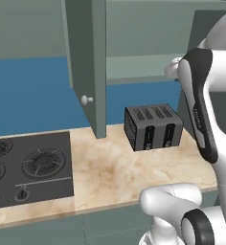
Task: Pick up the bar soap and sponge from the sink, and place them back in the cabinet, and close the cabinet doors.
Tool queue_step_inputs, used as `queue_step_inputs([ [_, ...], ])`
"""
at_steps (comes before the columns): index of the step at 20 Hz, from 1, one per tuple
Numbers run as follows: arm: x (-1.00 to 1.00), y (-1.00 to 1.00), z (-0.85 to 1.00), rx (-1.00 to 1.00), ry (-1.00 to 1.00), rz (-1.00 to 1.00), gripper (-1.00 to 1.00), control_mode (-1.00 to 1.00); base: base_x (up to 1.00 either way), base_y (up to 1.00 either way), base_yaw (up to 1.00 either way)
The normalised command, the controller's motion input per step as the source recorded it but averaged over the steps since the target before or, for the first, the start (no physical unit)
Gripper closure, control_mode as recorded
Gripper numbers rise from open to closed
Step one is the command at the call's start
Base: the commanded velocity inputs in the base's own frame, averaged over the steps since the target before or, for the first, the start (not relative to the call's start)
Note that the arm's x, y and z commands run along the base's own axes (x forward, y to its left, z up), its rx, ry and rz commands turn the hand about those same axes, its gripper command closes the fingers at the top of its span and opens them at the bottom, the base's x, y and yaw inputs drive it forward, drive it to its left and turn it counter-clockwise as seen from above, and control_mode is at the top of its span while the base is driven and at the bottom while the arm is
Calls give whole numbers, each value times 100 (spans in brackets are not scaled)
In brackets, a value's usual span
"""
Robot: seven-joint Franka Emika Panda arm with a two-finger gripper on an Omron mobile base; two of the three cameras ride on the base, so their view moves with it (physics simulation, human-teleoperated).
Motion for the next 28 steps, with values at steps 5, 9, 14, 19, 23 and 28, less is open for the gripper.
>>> queue_step_inputs([
  [5,43,1,0,0,0,0,100,-100,0,0,0],
  [9,41,0,0,0,0,0,100,-100,0,0,0],
  [14,44,0,0,0,0,0,100,-100,0,0,0],
  [19,21,0,0,0,-1,0,100,-100,0,0,0],
  [23,20,0,0,0,-4,0,100,-100,0,0,0],
  [28,23,0,-9,0,-6,0,100,-100,0,0,0],
])
